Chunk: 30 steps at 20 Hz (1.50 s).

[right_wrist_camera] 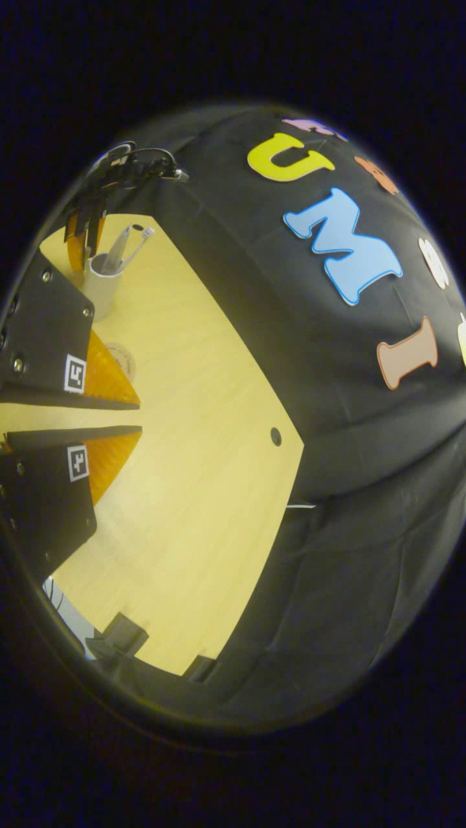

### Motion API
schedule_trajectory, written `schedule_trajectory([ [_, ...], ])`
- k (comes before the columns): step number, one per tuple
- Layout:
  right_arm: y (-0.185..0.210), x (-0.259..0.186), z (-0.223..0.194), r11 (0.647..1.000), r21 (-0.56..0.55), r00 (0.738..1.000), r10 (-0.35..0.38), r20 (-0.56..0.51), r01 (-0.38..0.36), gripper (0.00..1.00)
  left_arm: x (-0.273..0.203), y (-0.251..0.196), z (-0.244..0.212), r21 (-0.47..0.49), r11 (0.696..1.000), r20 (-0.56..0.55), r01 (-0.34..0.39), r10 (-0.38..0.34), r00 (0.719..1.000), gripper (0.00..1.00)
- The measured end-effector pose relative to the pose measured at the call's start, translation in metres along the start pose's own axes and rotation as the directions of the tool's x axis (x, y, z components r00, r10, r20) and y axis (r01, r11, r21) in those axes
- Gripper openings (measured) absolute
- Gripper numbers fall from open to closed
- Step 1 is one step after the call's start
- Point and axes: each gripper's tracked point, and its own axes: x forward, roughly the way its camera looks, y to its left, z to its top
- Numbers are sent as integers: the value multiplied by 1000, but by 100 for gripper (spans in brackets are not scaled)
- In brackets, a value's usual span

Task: Put the toothbrush and toothpaste on the desktop into the cup, then pick up the cup and place it on the coaster on the desktop.

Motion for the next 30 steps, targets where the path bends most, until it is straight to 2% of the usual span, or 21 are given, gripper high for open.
schedule_trajectory([
  [5,-25,-5,-2,998,41,999,-51,-10,52,15,25,6,-8,51,999,-104,-9,14,994,67],
  [10,-30,2,-5,997,44,998,-60,-35,61,15,32,5,-7,68,998,-139,2,7,990,67],
  [12,-30,3,-6,998,38,997,-54,-47,56,15,39,-1,-8,70,998,-160,9,3,987,45],
  [13,-29,3,-7,998,34,997,-50,-51,51,15,43,0,-2,77,997,-166,-3,16,986,48],
  [15,-29,3,-7,999,25,997,-45,-58,46,15,44,-2,-7,81,997,-171,-6,20,985,34],
  [16,-29,4,-8,999,24,997,-43,-62,44,15,42,-2,-6,77,997,-169,-5,18,986,35],
  [17,-29,4,-8,999,25,997,-41,-65,42,15,42,-3,-7,70,998,-158,-8,19,987,31],
  [24,-31,5,-6,998,40,997,-45,-69,48,15,31,-15,0,86,996,-136,1,10,991,32],
  [30,-34,4,-2,997,56,996,-55,-63,59,15,31,-34,38,146,989,-84,10,2,996,31],
])
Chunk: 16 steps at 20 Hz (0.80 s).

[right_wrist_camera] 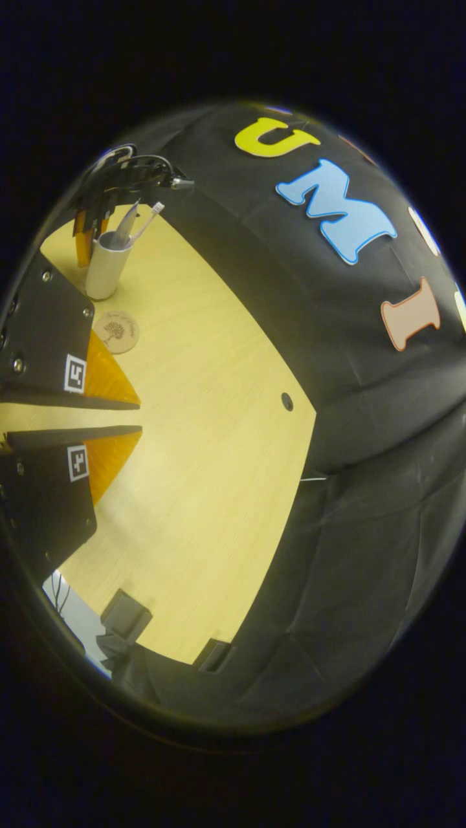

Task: Put the toothbrush and toothpaste on the desktop into the cup, then pick up the cup and place it on the coaster on the desktop.

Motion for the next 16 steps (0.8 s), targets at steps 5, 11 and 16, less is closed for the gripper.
schedule_trajectory([
  [5,-4,-3,7,999,29,1000,-23,9,23,15,1,-6,37,80,997,37,12,-15,999,31],
  [11,-12,-8,16,995,79,998,-60,28,58,15,-1,-17,69,129,990,34,50,-55,998,31],
  [16,-14,-12,16,992,108,997,-76,31,72,15,18,-35,77,159,986,25,47,-51,998,31],
])
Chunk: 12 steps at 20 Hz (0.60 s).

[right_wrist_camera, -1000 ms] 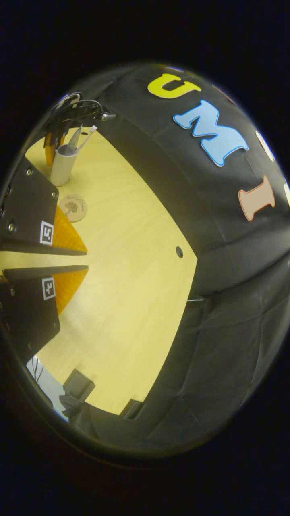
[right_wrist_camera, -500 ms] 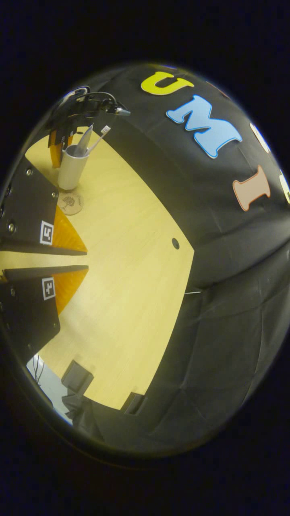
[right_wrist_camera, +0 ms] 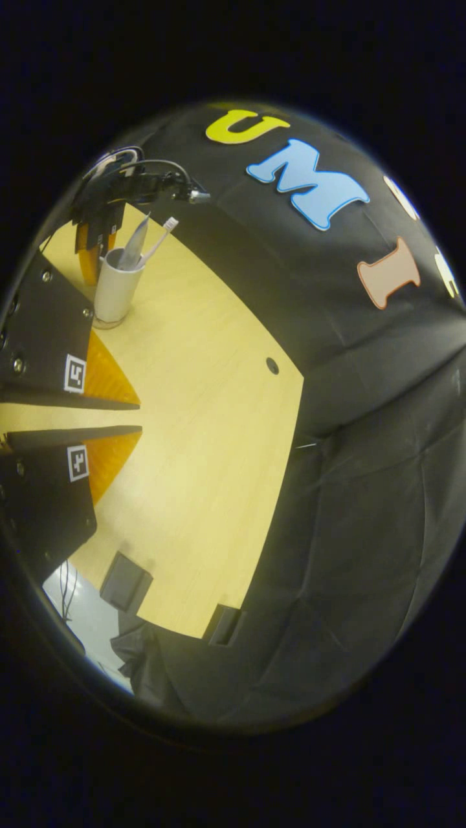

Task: Put the toothbrush and toothpaste on the desktop into the cup, then pick up the cup and place it on the coaster on the desktop.

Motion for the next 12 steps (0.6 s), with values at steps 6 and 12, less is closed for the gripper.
schedule_trajectory([
  [6,1,0,-4,1000,-12,1000,10,-7,-10,15,0,0,2,-21,1000,2,-9,9,1000,32],
  [12,5,0,-6,999,-14,999,31,-16,-31,15,3,0,0,-29,999,0,-24,24,1000,32],
])
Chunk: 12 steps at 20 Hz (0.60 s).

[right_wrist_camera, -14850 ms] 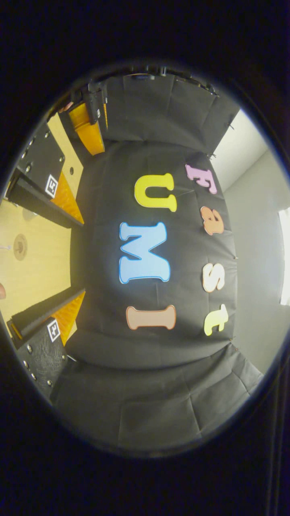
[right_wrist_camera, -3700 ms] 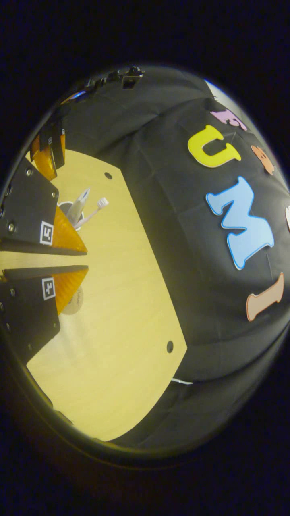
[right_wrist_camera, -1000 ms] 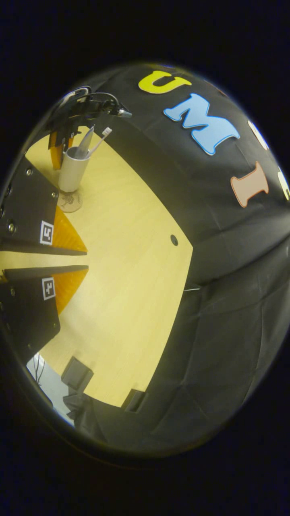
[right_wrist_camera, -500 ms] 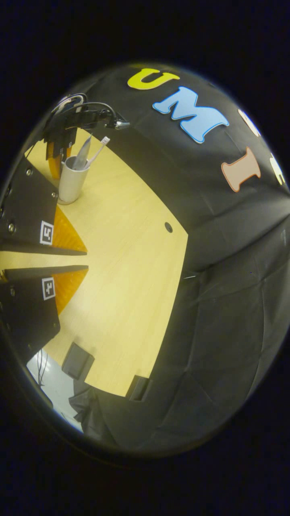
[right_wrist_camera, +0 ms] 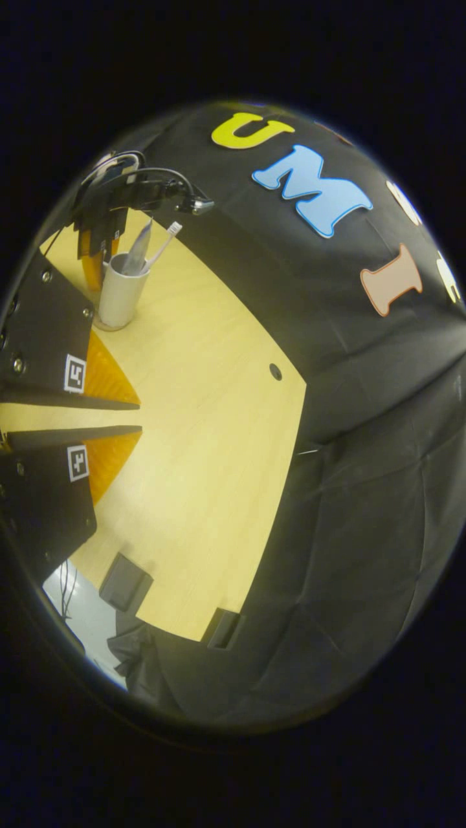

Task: Put the toothbrush and toothpaste on the desktop into the cup, then pick up the cup and place it on the coaster on the desktop.

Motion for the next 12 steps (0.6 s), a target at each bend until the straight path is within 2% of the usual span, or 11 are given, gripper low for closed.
schedule_trajectory([
  [5,4,-1,1,1000,18,1000,10,-1,-10,15,2,5,-5,25,999,-30,-25,26,999,34],
  [7,5,-3,2,1000,23,1000,13,-2,-13,15,0,4,-12,42,998,-40,-36,37,999,39],
  [8,5,-3,2,1000,25,1000,14,-4,-13,15,0,5,-13,50,998,-39,-40,42,998,38],
  [9,6,-3,2,1000,27,1000,15,-6,-14,15,0,4,-14,58,997,-41,-46,48,998,42],
  [10,5,-5,-1,1000,28,1000,15,-7,-15,15,0,6,-16,60,997,-39,-49,51,998,38],
  [12,3,-6,-4,999,27,1000,17,-10,-17,15,-2,6,-18,46,997,-31,-57,58,998,38],
])
